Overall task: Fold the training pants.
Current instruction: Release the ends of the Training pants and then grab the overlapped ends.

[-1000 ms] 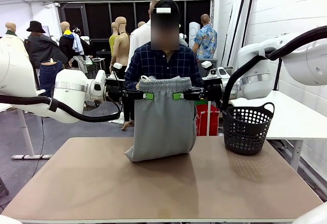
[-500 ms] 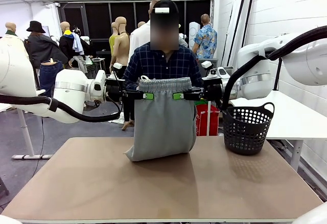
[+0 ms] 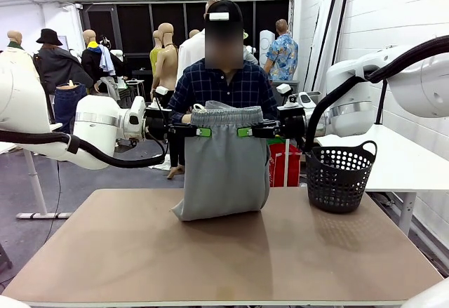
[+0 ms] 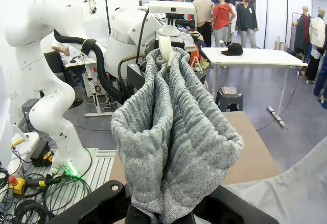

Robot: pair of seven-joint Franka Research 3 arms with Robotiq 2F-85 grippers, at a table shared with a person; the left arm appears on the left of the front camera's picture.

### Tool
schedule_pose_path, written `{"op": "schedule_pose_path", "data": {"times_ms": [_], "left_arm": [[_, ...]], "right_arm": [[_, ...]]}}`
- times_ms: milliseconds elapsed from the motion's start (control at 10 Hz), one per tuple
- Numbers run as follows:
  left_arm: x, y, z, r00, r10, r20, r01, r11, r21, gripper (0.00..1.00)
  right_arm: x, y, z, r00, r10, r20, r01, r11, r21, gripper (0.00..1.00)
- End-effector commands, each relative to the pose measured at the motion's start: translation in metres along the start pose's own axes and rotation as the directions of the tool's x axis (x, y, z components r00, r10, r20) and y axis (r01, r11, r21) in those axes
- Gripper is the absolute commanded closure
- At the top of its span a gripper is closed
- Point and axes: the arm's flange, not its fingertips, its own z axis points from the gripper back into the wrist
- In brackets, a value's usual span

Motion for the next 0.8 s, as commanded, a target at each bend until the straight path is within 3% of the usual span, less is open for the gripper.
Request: {"op": "schedule_pose_path", "data": {"times_ms": [0,700], "left_arm": [[0.0028,-0.0011,-0.0001,1.0,-0.012,-0.001,0.012,1.0,0.01,1.0],[0.0028,-0.0011,-0.0001,1.0,-0.012,-0.001,0.012,1.0,0.01,1.0]], "right_arm": [[0.0015,0.0012,0.0005,1.0,0.002,0.006,-0.002,1.0,0.009,1.0],[0.0015,0.0012,0.0005,1.0,0.002,0.006,-0.002,1.0,0.009,1.0]]}}
